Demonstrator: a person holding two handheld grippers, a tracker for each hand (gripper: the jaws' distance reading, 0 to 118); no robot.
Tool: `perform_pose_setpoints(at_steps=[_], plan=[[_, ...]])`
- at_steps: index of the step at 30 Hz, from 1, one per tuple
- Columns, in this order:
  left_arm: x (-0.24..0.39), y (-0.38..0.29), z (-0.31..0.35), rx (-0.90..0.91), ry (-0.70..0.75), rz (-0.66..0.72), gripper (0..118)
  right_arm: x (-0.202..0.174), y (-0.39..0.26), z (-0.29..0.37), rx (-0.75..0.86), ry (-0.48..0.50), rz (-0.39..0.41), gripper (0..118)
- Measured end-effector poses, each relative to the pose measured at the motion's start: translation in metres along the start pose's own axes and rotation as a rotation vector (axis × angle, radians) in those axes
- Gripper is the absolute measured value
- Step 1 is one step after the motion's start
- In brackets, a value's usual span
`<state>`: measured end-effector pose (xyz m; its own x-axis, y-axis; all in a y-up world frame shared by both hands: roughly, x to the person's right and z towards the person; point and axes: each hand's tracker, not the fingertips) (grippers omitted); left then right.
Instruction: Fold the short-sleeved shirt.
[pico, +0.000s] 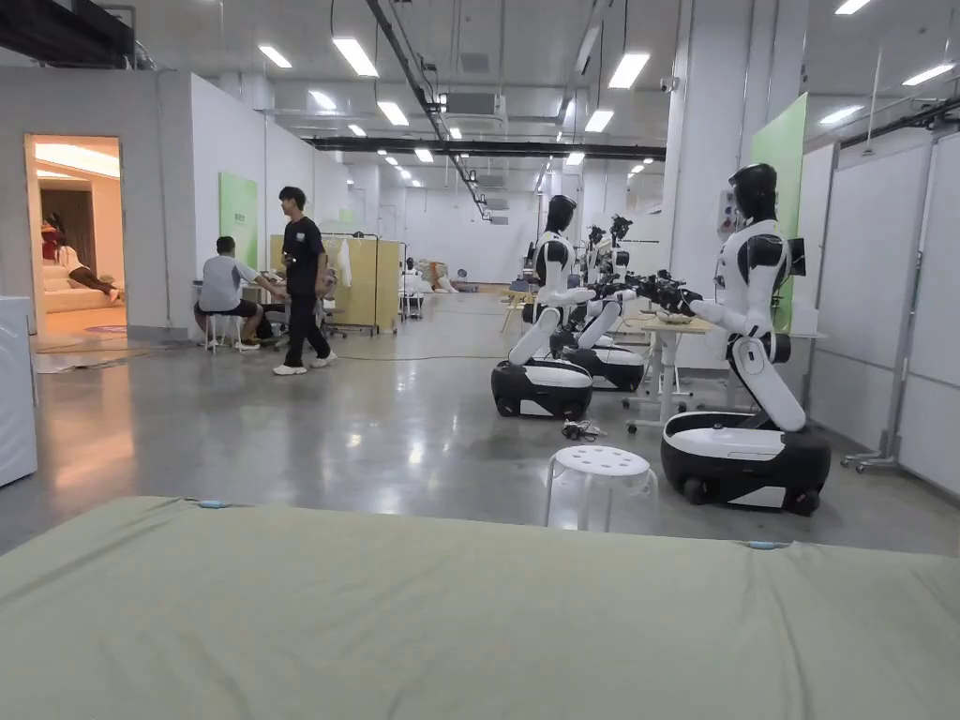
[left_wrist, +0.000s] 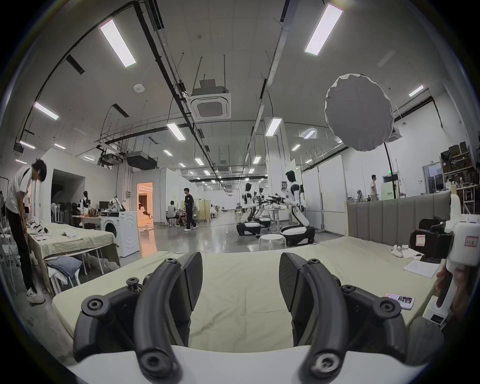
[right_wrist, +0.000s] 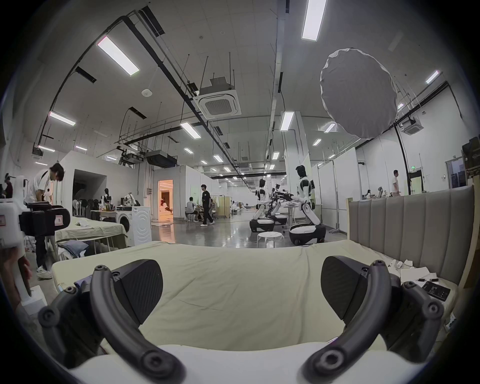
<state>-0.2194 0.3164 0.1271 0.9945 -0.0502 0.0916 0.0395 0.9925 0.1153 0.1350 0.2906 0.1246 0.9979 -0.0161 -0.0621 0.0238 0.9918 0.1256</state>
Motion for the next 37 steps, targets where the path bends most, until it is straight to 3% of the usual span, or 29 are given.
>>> perform_pose_setpoints(at_steps=[5, 10, 16, 18, 19, 23, 27, 31, 35, 37], plan=[[0.001, 0.001, -0.002, -0.01, -0.017, 0.001, 60, -0.004, 0.004, -0.004, -0.02, -0.005, 0.01, 118], [0.002, 0.003, -0.005, -0.013, -0.017, -0.004, 60, 0.002, 0.004, -0.011, -0.069, -0.036, -0.068, 118], [-0.001, 0.001, -0.01, -0.038, -0.02, 0.036, 60, 0.026, 0.008, -0.027, -0.211, 0.103, -0.421, 118], [-0.004, 0.001, -0.012, -0.045, -0.024, 0.07, 60, 0.029, 0.011, -0.029, -0.2, 0.095, -0.532, 118], [-0.006, 0.003, -0.012, -0.053, -0.034, 0.097, 60, 0.029, 0.013, -0.031, -0.21, 0.075, -0.549, 118], [-0.01, 0.011, -0.008, -0.021, -0.047, 0.133, 60, 0.039, 0.008, -0.036, -0.186, 0.087, -0.493, 118], [-0.009, 0.013, -0.009, -0.021, -0.035, 0.121, 60, 0.038, 0.003, -0.042, -0.205, 0.013, -0.411, 118], [-0.007, 0.01, -0.013, -0.034, -0.044, 0.131, 60, 0.033, -0.004, -0.048, -0.245, -0.002, -0.375, 118], [-0.002, 0.005, -0.02, -0.055, -0.053, 0.106, 60, 0.028, -0.01, -0.055, -0.244, -0.02, -0.393, 118], [-0.001, 0.002, -0.024, -0.073, -0.063, 0.099, 60, 0.029, -0.01, -0.057, -0.245, 0.056, -0.42, 118]])
